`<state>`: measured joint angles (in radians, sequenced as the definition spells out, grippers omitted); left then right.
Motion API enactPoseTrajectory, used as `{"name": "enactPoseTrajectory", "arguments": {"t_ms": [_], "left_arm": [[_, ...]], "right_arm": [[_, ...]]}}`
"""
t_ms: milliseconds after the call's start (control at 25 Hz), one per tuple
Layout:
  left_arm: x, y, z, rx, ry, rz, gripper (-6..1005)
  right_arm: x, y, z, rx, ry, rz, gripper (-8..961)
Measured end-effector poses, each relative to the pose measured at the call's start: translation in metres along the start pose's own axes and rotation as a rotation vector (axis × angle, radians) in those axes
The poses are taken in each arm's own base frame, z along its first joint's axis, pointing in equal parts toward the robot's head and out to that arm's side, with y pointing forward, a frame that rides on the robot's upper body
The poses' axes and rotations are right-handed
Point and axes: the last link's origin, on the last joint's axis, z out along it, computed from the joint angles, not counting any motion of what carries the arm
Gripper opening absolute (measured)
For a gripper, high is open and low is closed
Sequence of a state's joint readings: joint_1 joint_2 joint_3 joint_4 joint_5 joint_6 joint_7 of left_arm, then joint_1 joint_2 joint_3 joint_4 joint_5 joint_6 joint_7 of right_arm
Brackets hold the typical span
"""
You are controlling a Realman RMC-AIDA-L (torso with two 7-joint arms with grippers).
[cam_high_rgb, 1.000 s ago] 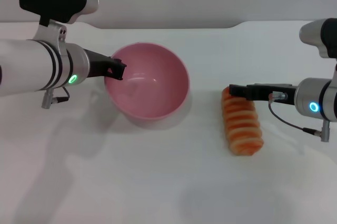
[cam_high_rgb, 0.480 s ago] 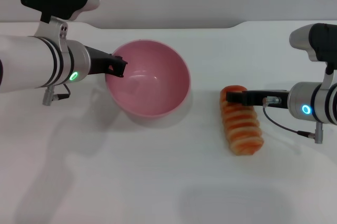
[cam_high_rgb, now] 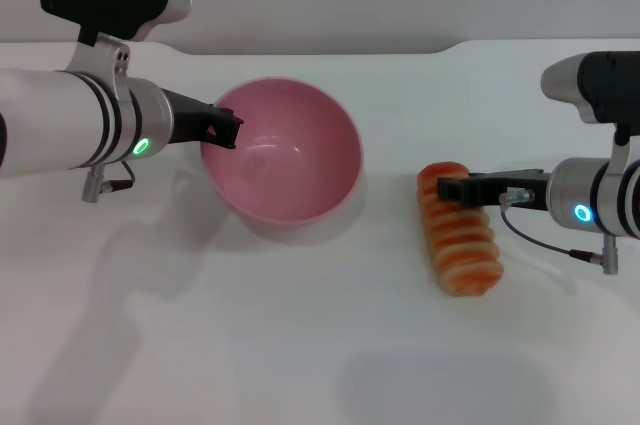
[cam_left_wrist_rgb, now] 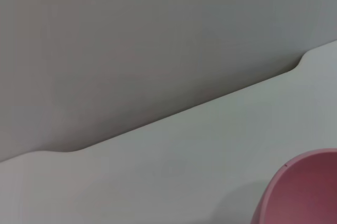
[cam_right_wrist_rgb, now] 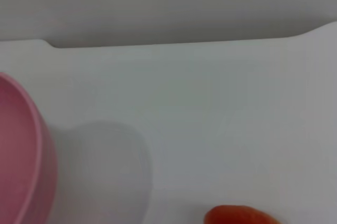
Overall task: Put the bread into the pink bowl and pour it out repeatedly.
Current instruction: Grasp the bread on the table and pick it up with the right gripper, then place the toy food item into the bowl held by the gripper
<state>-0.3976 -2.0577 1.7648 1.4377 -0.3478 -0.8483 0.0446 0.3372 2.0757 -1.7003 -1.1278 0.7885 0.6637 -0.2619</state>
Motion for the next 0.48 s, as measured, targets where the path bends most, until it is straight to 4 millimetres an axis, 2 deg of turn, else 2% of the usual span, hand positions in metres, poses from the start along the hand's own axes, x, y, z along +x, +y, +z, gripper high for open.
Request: {"name": "enactPoseTrajectory", "arguments": {"t_ms": [80,200,480], "left_arm": [[0.001,0.001,0.000,-0.003,0.001,0.003,48],[0.001,0.003,0.000,-0.006,0.002,0.005,48],[0.001,0.003,0.000,-0.010,0.000,0.007,48]], "right_arm": [[-0.001,0.001,-0.001,-0.001,-0.006,-0.008,483],[-0.007,0.004,-0.007,-0.007,-0.038,-0.025,438],[-0.045,0.019,-0.037,-0.019,-0.175,-0.114,372]]}}
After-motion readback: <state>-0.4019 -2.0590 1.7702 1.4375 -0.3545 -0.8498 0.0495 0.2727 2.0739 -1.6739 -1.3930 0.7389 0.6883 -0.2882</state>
